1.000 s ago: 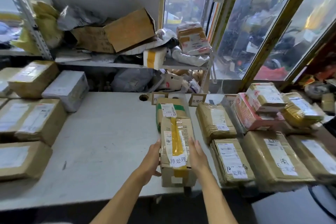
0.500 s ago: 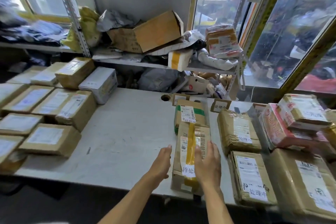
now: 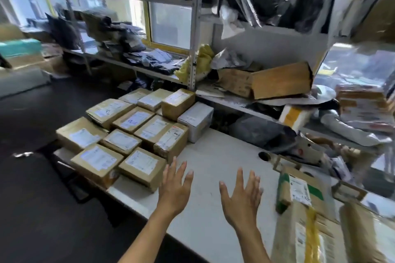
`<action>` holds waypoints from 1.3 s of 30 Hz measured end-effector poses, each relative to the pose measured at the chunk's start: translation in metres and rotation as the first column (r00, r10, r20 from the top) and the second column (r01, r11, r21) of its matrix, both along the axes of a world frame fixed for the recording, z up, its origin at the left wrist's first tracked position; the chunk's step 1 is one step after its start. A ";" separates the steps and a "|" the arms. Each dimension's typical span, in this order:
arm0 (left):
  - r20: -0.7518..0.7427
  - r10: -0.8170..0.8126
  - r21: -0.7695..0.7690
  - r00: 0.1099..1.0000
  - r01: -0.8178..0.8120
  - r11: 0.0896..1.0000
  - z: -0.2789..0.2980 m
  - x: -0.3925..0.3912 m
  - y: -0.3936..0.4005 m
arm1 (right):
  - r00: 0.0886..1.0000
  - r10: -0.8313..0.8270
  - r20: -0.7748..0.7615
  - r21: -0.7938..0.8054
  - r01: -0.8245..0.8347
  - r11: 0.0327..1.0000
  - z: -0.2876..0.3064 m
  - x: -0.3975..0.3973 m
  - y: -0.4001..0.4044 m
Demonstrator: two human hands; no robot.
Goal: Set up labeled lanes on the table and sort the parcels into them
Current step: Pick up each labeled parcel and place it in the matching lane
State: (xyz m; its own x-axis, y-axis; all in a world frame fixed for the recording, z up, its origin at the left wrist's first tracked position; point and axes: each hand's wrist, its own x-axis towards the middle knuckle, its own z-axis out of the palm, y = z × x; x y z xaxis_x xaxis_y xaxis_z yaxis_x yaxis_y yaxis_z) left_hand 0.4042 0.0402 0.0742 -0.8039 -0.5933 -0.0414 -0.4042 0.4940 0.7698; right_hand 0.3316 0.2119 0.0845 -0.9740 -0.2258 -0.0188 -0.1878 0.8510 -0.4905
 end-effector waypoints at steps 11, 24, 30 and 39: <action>-0.001 0.204 -0.145 0.979 -0.202 0.969 0.025 0.088 -0.199 | 0.979 0.199 0.035 0.001 -0.199 0.980 0.021 0.044 -0.219; -0.025 0.265 -0.068 0.964 -0.266 0.961 0.021 0.128 -0.333 | 0.949 0.315 0.022 -0.011 -0.315 0.949 0.017 0.070 -0.367; -0.026 0.266 -0.057 0.964 -0.267 0.962 0.017 0.095 -0.387 | 0.949 0.311 0.052 0.010 -0.312 0.950 0.006 0.042 -0.429; 0.080 0.141 -0.026 0.987 -0.140 0.990 0.019 -0.003 -0.488 | 0.967 0.213 0.141 -0.100 -0.200 0.975 -0.009 -0.036 -0.524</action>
State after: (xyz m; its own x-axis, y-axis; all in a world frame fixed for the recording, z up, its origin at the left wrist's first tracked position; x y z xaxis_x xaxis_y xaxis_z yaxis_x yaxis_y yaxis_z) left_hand 0.4009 -0.4476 0.0933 -0.7069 -0.7016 -0.0904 -0.5316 0.4426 0.7221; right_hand 0.2960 -0.3123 0.0755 -0.8934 -0.4291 -0.1332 -0.2742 0.7556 -0.5949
